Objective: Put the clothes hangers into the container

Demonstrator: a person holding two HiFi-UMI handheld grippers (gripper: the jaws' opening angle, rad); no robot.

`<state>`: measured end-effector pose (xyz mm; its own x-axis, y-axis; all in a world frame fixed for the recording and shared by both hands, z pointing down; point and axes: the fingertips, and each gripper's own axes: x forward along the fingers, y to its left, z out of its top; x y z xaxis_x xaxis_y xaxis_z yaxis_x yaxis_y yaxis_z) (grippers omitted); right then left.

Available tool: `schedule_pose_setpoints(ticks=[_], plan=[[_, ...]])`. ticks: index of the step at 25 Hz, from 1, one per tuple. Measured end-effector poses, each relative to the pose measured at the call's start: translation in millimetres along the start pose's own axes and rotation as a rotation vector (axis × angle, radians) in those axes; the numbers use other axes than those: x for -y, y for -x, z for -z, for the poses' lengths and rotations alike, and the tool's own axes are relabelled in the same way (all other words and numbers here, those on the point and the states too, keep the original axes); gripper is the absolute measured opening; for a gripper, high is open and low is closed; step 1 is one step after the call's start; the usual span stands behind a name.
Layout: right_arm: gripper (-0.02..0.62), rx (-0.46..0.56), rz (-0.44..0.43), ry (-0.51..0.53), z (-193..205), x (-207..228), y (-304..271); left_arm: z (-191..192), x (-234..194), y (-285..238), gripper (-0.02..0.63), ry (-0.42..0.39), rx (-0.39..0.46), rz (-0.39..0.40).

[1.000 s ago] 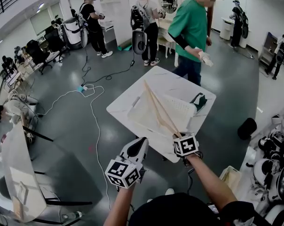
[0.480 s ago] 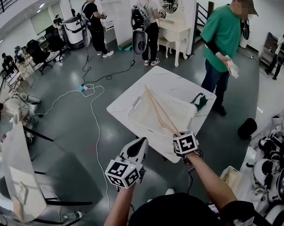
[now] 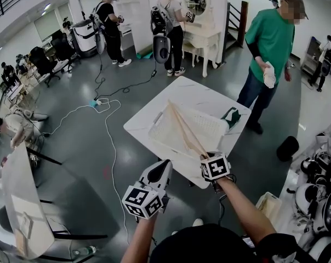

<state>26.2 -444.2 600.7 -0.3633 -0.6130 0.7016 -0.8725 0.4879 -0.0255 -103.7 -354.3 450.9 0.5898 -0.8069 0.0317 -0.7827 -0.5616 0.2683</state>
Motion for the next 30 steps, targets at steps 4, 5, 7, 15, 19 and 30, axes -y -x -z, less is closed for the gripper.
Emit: schedule_pose_setpoints(ticks=[4,5,7,15,19,30], plan=[[0.067,-0.002,-0.018,-0.014,4,0,2,2,4,-1,0.003,0.001,-0.002,0.002],[0.072,0.007,-0.014,-0.011,3,1,3,3,5,-1,0.003,0.001,-0.002,0.003],[0.081,0.028,-0.017,-0.014,-1,1,6,3,4,0,0.003,0.001,0.0,0.003],[0.107,0.067,-0.028,-0.023,-8,-1,18,1,10,0,0.003,0.0,0.002,0.012],[0.107,0.091,-0.05,-0.022,-10,-4,21,2,14,0,0.003,0.0,0.001,0.018],[0.11,0.167,-0.07,-0.039,-26,-8,45,2,24,-1,0.003,0.004,-0.003,0.037]])
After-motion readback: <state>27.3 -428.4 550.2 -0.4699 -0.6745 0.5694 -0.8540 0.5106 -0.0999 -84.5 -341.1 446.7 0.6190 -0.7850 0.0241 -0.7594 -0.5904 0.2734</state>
